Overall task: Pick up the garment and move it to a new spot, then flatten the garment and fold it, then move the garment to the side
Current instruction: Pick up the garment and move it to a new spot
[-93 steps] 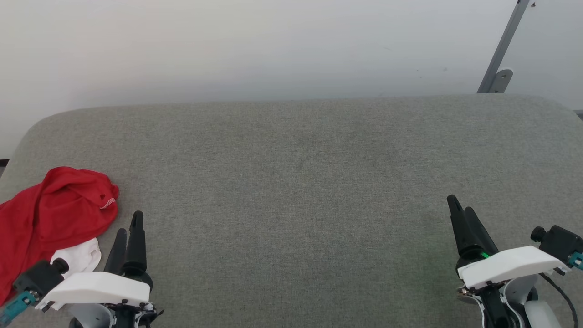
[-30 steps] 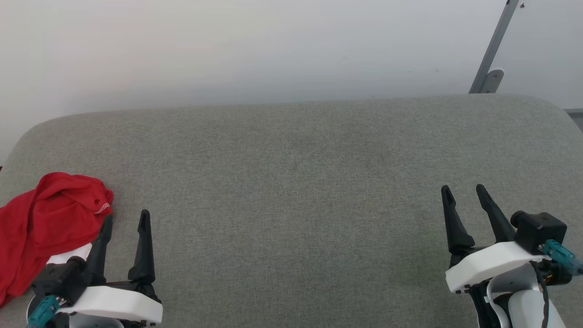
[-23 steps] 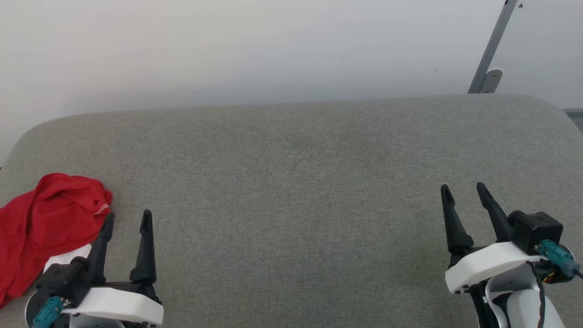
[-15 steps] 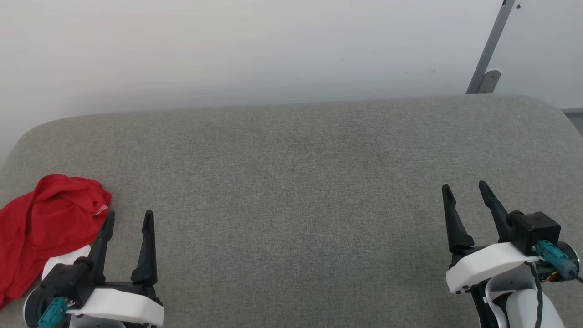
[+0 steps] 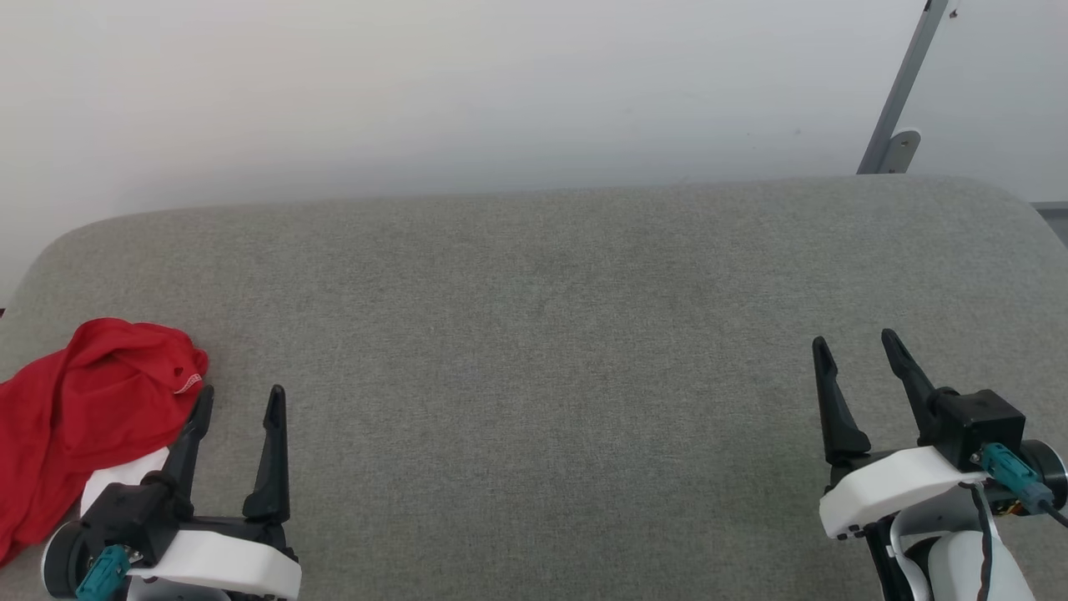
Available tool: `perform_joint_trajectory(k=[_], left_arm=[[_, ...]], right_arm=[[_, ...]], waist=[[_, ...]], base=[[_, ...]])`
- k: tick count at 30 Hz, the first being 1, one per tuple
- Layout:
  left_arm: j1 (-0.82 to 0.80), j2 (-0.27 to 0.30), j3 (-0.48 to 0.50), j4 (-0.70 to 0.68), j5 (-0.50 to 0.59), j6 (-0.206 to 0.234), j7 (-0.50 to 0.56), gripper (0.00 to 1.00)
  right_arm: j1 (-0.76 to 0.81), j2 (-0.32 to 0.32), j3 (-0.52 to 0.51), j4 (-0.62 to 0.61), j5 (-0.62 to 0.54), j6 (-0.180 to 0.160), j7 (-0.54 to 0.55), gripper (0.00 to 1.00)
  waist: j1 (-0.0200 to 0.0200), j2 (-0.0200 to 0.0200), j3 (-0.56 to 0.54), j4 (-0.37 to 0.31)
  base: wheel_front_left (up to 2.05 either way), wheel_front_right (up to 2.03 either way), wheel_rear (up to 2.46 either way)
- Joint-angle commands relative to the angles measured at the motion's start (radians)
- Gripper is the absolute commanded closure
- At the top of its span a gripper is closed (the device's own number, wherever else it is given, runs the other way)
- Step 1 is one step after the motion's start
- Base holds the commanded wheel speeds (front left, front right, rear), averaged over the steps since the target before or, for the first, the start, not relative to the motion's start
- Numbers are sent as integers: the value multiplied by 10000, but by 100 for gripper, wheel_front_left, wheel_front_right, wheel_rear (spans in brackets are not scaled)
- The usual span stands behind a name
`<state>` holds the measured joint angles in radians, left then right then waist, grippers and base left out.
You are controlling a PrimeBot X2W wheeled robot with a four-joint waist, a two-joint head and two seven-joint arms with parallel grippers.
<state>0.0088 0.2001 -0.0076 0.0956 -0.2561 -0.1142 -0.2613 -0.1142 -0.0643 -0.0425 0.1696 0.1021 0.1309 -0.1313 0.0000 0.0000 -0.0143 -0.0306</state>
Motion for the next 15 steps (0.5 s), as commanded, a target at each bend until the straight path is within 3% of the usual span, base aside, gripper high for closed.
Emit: perform_joint_trajectory(k=[1, 8, 15], left_arm=[[-15, 19, 22, 14, -81, -16, -54, 0], [8, -34, 180, 209, -235, -33, -54, 0], [-45, -83, 467, 382, -217, 223, -54, 0]], right_arm=[[24, 31, -26, -28, -61, -3, -52, 0], [32, 39, 240, -34, 79, -3, -52, 0], [-95, -129, 769, 10, 237, -3, 91, 0]], waist=[[0, 0, -1, 10], [0, 0, -59, 221], [0, 0, -263, 1008]], base=[[0, 0, 0], [0, 0, 0], [0, 0, 0]])
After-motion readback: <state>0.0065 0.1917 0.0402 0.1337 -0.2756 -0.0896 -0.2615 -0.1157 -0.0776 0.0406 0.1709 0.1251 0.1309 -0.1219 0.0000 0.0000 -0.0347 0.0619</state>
